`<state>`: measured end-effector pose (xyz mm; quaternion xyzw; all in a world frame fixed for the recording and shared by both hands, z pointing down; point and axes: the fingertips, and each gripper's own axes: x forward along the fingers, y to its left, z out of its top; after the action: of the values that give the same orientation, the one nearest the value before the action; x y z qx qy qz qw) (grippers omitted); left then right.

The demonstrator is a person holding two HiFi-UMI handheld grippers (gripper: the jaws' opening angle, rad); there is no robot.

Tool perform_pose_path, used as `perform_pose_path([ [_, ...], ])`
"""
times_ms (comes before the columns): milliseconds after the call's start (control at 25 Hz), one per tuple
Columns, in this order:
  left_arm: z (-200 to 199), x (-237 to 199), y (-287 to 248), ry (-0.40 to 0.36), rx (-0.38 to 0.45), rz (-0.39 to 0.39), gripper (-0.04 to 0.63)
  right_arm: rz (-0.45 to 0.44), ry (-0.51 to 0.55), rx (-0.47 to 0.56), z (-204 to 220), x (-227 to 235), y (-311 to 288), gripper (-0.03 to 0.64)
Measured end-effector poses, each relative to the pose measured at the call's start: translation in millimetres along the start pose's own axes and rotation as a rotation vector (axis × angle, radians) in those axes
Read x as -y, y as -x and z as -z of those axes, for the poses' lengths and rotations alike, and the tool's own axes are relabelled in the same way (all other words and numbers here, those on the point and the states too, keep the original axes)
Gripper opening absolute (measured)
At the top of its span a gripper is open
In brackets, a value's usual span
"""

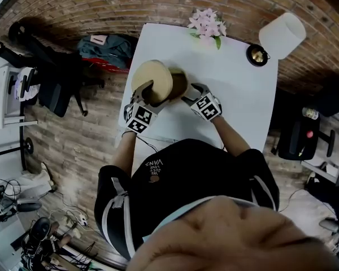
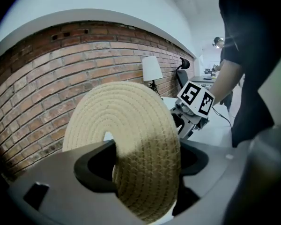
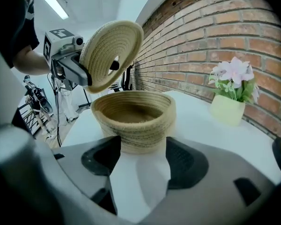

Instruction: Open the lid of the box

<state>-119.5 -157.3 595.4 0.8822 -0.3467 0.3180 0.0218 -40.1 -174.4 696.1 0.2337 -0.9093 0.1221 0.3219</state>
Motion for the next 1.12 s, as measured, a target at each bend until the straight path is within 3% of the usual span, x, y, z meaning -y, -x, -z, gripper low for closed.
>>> perform_pose_path([
  [360, 11.9, -14.9, 27.2, 0.066, 0.049, -0.099, 0.365, 0.047, -0.025, 0.041, -6.6, 4.2, 16.0, 0.299],
  [1120, 40.4, 5.9, 68.8, 0.180, 0.096, -0.157, 0.362, 0.164, -0.183, 0.159, -21.7, 5.9, 62.0, 0.298],
])
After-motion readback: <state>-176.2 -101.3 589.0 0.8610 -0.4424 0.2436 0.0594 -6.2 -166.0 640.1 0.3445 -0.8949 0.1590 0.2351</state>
